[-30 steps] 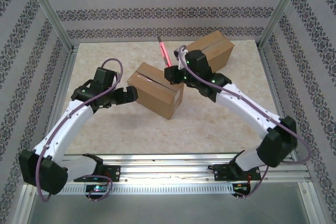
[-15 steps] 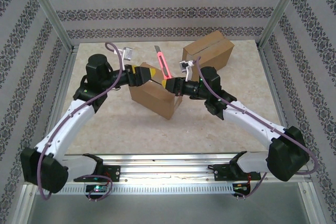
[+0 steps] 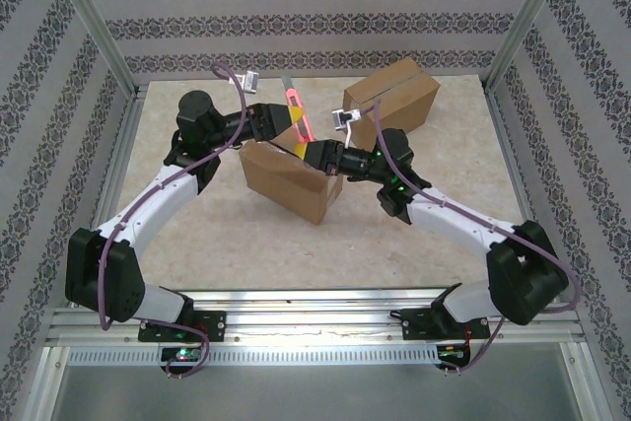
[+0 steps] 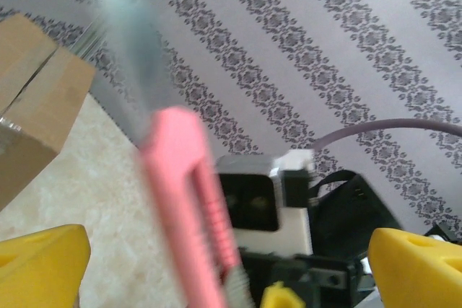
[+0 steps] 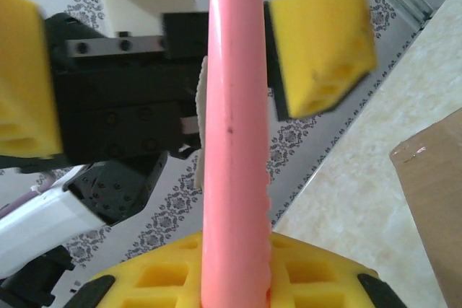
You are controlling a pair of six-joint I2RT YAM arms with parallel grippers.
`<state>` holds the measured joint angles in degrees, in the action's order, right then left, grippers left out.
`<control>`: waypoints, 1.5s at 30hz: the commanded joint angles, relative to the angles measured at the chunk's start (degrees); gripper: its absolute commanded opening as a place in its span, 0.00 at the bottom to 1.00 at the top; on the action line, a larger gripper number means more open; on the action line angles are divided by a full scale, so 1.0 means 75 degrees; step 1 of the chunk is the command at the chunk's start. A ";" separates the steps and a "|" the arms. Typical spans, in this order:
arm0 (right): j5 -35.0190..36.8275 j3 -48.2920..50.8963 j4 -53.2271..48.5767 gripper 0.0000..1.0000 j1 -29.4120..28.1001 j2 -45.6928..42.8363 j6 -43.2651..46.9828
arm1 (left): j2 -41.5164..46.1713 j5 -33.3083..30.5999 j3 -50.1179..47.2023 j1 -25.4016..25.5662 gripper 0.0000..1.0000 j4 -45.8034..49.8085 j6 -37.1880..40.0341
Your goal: Unpack the express box
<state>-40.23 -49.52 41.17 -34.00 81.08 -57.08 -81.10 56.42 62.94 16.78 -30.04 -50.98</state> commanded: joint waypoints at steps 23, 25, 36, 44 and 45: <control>-0.0236 -0.0159 0.1461 0.00 -0.0330 0.0593 -0.0757 | 0.0273 0.0040 -0.0153 0.0021 0.02 -0.0935 -0.0212; -0.0191 -0.0130 0.1440 0.00 -0.0348 0.0540 -0.0734 | 0.0312 -0.0059 -0.0187 0.0021 0.00 -0.0842 -0.0199; 0.0532 0.0262 0.1576 0.73 -0.0570 0.0046 -0.0355 | 0.0673 -0.1404 -0.0724 0.0043 0.00 -0.0702 -0.1150; 0.1096 0.0112 0.1982 0.72 -0.0916 0.0319 -0.0265 | 0.0688 -0.1448 -0.0841 0.0113 0.00 -0.0798 -0.1624; 0.1163 0.0098 0.2070 0.70 -0.0918 0.0369 -0.0292 | 0.0688 -0.1423 -0.0839 0.0120 0.00 -0.0766 -0.1643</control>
<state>-34.22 -48.25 52.16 -40.38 83.13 -60.60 -77.71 46.00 56.86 16.93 -33.67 -61.19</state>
